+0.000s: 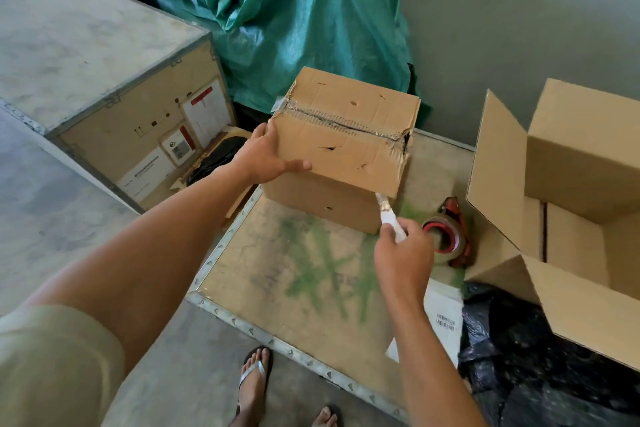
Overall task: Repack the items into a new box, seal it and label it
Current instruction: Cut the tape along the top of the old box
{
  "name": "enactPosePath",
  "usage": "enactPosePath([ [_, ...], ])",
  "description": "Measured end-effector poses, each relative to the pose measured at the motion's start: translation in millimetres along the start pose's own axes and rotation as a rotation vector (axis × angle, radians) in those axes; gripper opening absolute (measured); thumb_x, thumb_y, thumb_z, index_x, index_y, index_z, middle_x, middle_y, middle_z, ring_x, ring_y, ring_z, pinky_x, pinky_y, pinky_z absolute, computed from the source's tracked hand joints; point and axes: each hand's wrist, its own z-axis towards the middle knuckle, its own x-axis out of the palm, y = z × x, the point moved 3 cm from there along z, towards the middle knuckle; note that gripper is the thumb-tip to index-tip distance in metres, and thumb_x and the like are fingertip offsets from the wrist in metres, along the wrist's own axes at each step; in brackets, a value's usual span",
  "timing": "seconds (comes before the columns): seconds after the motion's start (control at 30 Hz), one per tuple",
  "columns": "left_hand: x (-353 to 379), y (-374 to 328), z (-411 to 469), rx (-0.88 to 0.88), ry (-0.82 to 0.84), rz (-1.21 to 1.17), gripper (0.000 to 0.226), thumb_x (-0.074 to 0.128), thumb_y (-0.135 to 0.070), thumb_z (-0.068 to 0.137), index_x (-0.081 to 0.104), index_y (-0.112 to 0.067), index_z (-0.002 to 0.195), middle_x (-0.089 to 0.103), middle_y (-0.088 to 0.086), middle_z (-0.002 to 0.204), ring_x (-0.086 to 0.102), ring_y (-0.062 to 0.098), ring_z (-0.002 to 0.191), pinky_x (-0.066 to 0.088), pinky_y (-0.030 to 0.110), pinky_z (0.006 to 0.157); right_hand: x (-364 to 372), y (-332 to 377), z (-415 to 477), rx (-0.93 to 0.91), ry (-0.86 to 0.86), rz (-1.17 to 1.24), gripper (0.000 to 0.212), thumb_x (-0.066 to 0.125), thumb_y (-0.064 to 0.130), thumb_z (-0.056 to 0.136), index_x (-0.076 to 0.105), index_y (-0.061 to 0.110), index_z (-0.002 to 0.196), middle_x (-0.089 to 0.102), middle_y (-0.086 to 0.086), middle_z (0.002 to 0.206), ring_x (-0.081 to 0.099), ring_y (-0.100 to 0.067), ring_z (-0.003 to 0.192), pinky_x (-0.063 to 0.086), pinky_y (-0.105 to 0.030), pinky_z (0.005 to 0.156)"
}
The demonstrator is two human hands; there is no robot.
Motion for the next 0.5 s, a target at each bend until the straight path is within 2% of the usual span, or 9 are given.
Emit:
enactPosePath([
  [0.07,-0.5,0.2,-2.0,-0.001,-0.012,-0.009,0.133,0.072,-0.077,0.068,0.000,-0.015,0.161,0.018,0.008,0.165,0.030,0.033,0.147,0.035,0.050,0.115,14.0,-29.4,-27.2,0.093,-0.009,0.024,0.014,0.063,0.020,0.094,0.070,0.019,0.105,0.067,-0.006,0.095,0.062,-0.021,0.077,0.044,-0.028,0.058],
  [0.13,-0.9,-1.1,-4.3,-0.003,-0.017,-0.014,0.133,0.073,-0.075,0.070,-0.002,-0.014,0.161,0.015,0.008,0.166,0.027,0.033,0.148,0.033,0.050,0.116,26.5,-56.0,-46.5,0.172,0.002,0.005,0.016,0.067,0.023,0.092,0.071,0.021,0.107,0.071,-0.001,0.092,0.066,-0.024,0.084,0.053,-0.035,0.067],
  [0.2,-1.1,-3.6,-6.8,0.000,-0.011,-0.019,0.132,0.073,-0.073,0.071,-0.003,-0.014,0.161,0.013,0.008,0.167,0.025,0.033,0.149,0.031,0.049,0.117,38.3,-78.4,-56.0,0.205,0.050,-0.102,0.017,0.070,0.028,0.090,0.068,0.024,0.107,0.073,0.000,0.090,0.068,-0.027,0.087,0.056,-0.040,0.073],
  [0.33,-1.0,-5.8,-12.0,0.002,-0.017,-0.031,0.129,0.073,-0.069,0.075,-0.005,-0.013,0.161,0.011,0.009,0.167,0.024,0.033,0.150,0.030,0.047,0.118,49.3,-103.2,-50.6,0.114,0.094,-0.323,0.009,0.070,0.026,0.091,0.063,0.021,0.095,0.074,-0.005,0.091,0.067,-0.032,0.087,0.052,-0.037,0.068],
  [0.43,-0.7,-5.7,-12.5,0.008,-0.015,-0.054,0.128,0.073,-0.068,0.076,-0.006,-0.013,0.161,0.011,0.008,0.167,0.024,0.033,0.150,0.030,0.047,0.118,56.2,-108.2,-36.9,-0.009,0.100,-0.494,0.014,0.070,0.027,0.092,0.064,0.016,0.099,0.068,-0.007,0.099,0.065,-0.030,0.089,0.052,-0.038,0.073],
  [0.5,-0.6,-5.6,-13.1,0.008,-0.010,-0.055,0.127,0.073,-0.067,0.076,-0.006,-0.013,0.161,0.010,0.008,0.167,0.025,0.033,0.150,0.030,0.047,0.118,61.2,-109.3,-29.3,-0.071,0.112,-0.621,0.019,0.069,0.031,0.094,0.064,0.015,0.103,0.064,-0.008,0.102,0.065,-0.028,0.090,0.049,-0.036,0.069],
])
